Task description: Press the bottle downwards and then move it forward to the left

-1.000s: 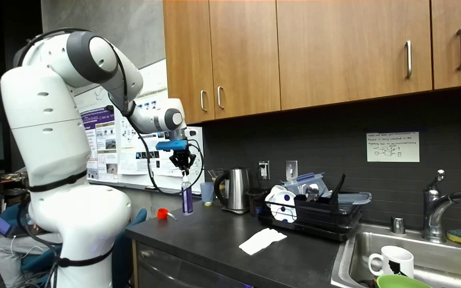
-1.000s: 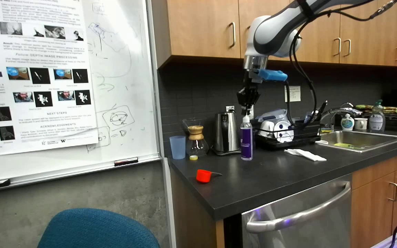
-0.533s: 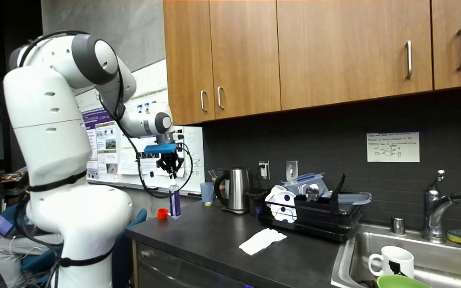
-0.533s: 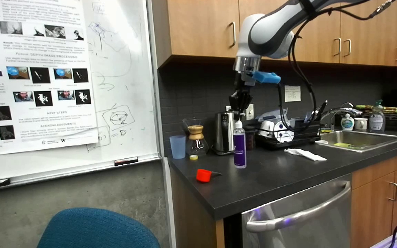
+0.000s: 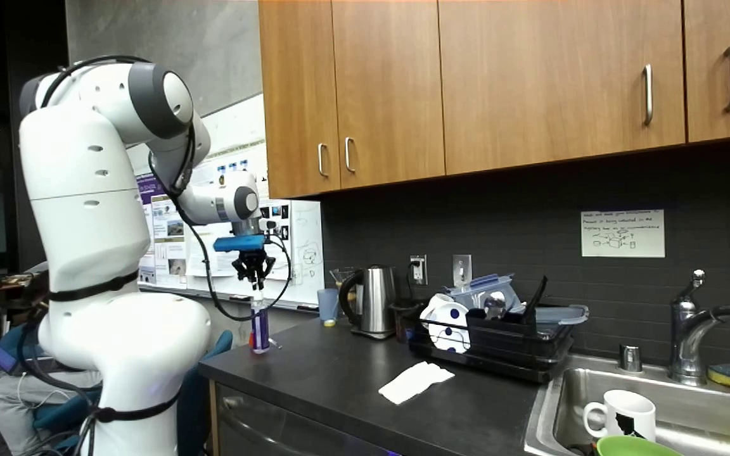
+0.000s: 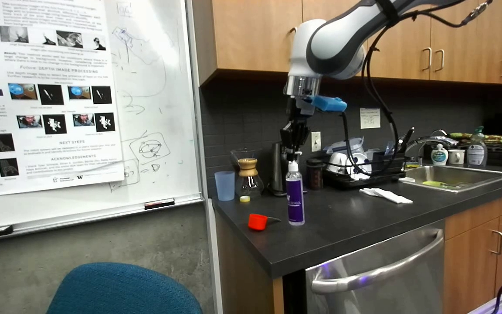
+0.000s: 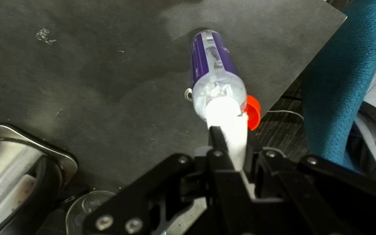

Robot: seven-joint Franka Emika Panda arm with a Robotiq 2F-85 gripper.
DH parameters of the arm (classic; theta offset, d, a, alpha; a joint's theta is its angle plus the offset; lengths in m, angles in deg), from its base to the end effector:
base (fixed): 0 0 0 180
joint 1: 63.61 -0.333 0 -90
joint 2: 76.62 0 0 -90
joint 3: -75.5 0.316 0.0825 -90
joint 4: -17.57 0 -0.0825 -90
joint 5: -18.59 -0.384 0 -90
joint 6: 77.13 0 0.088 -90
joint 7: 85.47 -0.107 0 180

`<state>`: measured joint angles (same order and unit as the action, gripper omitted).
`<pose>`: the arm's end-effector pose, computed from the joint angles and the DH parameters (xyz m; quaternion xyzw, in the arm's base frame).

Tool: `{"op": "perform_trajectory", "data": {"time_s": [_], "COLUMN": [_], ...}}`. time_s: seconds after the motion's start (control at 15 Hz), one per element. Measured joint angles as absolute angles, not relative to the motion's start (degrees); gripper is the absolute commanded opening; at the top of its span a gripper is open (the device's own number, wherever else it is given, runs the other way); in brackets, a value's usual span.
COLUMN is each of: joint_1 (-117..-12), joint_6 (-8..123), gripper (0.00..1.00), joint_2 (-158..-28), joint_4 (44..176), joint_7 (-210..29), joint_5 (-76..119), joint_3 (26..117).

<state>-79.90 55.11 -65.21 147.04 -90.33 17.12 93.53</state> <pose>0.4171 0.2915 0.4639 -0.9618 -0.2459 -0.1187 0.0207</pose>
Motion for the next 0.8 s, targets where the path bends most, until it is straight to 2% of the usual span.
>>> {"op": "perform_trajectory", "data": {"time_s": [0.4, 0.47, 0.53, 0.8], "joint_1": [-81.06, -81.11, -81.14, -81.25], "joint_6": [55.57, 55.58, 55.6, 55.61], "gripper": [0.04, 0.41, 0.42, 0.66], "joint_2": [-66.49, -66.59, -66.67, -66.69], "joint_4": [147.04, 147.04, 147.04, 147.03], "joint_7": [-90.67, -90.68, -90.7, -90.76], "joint_5": [17.12, 17.12, 17.12, 17.12], "joint_3": [94.39, 94.5, 94.59, 94.73]}}
